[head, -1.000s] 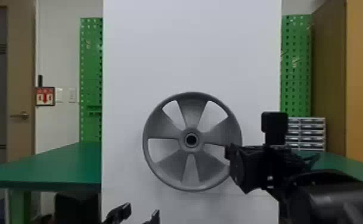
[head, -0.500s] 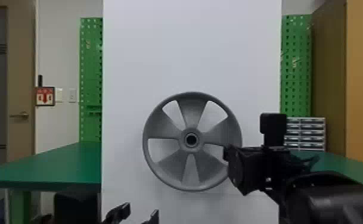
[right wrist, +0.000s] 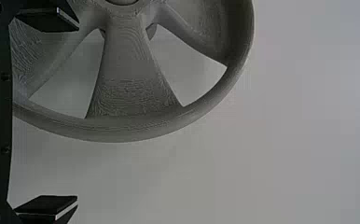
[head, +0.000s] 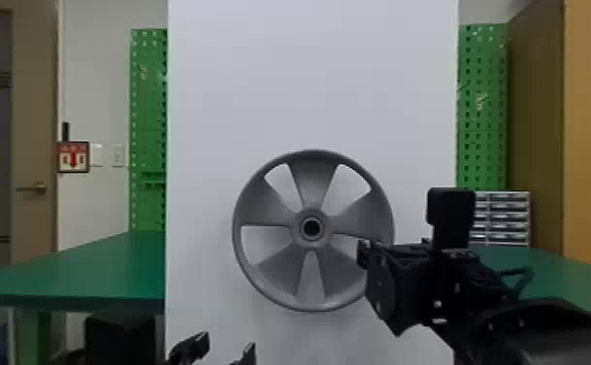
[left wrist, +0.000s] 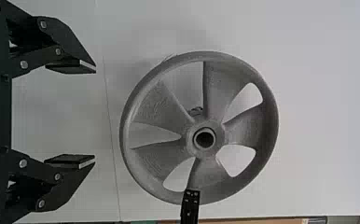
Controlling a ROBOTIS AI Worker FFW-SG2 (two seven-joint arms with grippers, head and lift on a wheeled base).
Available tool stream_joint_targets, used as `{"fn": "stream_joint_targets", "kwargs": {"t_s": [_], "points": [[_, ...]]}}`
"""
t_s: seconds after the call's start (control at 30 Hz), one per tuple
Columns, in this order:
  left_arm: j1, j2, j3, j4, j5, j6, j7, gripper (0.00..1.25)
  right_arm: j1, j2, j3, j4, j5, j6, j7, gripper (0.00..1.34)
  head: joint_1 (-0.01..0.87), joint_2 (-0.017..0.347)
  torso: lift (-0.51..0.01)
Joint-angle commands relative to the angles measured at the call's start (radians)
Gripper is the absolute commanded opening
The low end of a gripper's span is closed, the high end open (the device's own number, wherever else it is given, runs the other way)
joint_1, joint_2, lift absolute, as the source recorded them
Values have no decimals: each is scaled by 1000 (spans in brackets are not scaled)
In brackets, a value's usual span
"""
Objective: Hold the wheel and insert it
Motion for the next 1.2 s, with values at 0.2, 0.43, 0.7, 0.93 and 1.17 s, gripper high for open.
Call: {"fn": "stream_joint_targets", "kwargs": {"t_s": [0.2, 0.43, 0.7, 0.93, 1.17], "points": [[2, 0, 5, -1, 2, 0, 0, 693, 97, 2, 12, -153, 41, 32, -1, 1339, 5, 112, -478], [3, 0, 8, -1, 3, 0, 0, 693, 166, 2, 18, -245, 53, 31, -1, 1339, 5, 112, -478], [2, -2, 8, -1, 5, -2, 0, 693, 235, 2, 36, -303, 52, 2, 0, 1339, 5, 112, -478], [0, -2, 8, -1, 5, -2, 0, 693, 304, 2, 29, -374, 87, -5, 0, 1339, 5, 112, -478], [-1, -2, 6, -1, 5, -2, 0, 695, 381, 2, 18, -405, 95, -81, 0, 1339, 5, 112, -478]]}}
